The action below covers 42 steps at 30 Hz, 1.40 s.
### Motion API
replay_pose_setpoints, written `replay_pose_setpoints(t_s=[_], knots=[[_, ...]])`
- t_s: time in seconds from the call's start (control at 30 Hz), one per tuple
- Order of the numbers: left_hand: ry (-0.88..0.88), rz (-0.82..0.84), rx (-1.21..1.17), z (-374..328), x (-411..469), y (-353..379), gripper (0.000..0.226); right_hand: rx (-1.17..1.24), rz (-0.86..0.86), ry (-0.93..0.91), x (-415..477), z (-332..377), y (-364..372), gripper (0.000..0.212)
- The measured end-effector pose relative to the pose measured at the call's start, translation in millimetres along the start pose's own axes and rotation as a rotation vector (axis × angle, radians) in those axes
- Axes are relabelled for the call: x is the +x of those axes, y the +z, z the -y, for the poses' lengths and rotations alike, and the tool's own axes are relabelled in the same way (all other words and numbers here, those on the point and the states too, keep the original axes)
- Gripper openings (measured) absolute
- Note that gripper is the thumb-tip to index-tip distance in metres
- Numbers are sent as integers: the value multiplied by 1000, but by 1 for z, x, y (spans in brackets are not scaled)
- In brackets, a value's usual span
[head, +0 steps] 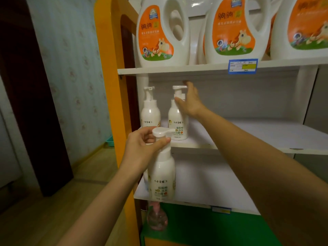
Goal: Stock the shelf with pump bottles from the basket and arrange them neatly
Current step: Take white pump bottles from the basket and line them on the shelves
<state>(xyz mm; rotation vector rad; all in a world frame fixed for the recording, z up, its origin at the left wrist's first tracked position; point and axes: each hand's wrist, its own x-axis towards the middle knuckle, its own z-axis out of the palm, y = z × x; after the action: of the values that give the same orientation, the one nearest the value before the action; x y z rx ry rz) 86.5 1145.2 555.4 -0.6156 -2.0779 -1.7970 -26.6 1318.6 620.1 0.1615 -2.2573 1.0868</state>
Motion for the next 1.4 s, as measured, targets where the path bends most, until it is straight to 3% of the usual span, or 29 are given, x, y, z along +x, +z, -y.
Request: replay_pose_setpoints(t_s=[0.13,0.23,0.33,0.4,0.47,0.63,0.77,0.87,0.97,1.13,1.4], knots=[[-21,26,-29,-8,-1,8,23,40,-131,-63,-72,-9,-11,42],[-21,50,-59,-13,-3,14,24,191,127,63,-141,-18,-27,33],[-11,55,-50,-17,-5,23,31,282,305,155,-192,-25,-36,50],[-5,59,-60,-20,-5,31,33,303,340,206,-210,-28,-37,74],[4,71,-77,-25,-7,40,33,323,348,226,-219,-28,-35,82],[14,93,-148,-38,-7,62,26,317,201,204,-216,-37,-37,62],[-12,68,-188,-46,2,71,18,288,155,122,-199,-34,-49,61],[-219,31,-206,-36,16,72,42,286,117,108,-177,-29,-59,58],[-335,117,-271,-15,20,77,60,256,88,113,-149,-30,-65,61],[-450,156,-514,9,40,95,56,191,76,139,-111,-46,-65,60],[-437,165,-625,23,72,120,55,263,56,178,-75,-75,-56,63]])
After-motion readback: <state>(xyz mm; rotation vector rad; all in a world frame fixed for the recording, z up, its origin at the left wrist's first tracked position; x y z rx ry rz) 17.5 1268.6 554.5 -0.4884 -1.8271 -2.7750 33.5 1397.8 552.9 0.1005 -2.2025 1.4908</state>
